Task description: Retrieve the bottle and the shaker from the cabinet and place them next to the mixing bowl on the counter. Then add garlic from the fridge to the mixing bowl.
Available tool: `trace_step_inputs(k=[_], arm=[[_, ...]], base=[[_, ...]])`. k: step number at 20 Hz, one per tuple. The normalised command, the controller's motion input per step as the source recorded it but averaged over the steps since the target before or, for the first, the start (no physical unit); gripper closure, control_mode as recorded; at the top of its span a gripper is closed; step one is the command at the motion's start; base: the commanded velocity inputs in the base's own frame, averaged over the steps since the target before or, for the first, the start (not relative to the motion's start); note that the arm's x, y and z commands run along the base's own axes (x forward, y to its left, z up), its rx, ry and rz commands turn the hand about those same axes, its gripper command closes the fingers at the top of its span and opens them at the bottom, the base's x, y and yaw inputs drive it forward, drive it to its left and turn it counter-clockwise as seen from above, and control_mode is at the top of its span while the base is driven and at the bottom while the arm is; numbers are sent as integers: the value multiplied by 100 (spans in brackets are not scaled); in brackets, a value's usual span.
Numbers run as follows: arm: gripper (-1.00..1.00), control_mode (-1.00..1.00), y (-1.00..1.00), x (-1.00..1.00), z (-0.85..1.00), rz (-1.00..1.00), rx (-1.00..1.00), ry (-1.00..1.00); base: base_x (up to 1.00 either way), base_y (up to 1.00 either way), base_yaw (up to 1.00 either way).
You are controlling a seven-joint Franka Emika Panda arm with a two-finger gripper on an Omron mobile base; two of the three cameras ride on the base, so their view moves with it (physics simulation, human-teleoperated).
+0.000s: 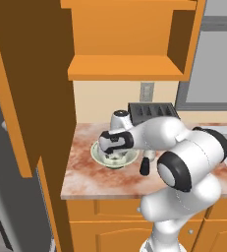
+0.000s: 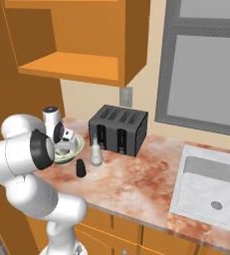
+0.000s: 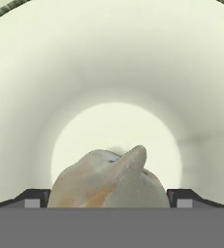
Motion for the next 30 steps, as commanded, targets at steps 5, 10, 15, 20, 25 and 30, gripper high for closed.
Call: trace_step_inputs(k=[5, 10, 15, 20, 25, 30], arm=[[-100, -100, 0, 2, 0, 0, 0, 0], [-100, -100, 0, 0, 0, 0, 0, 0], [-100, -100, 0, 8, 4, 0, 0, 6], [-100, -100, 0, 2, 40, 0, 0, 3], [-100, -100, -6, -17, 63, 0, 0, 0], [-100, -100, -14, -69, 44, 0, 0, -1]], base=[[0, 0, 0], [0, 0, 0], [0, 0, 0], [0, 0, 0], [0, 0, 0], [0, 0, 0]])
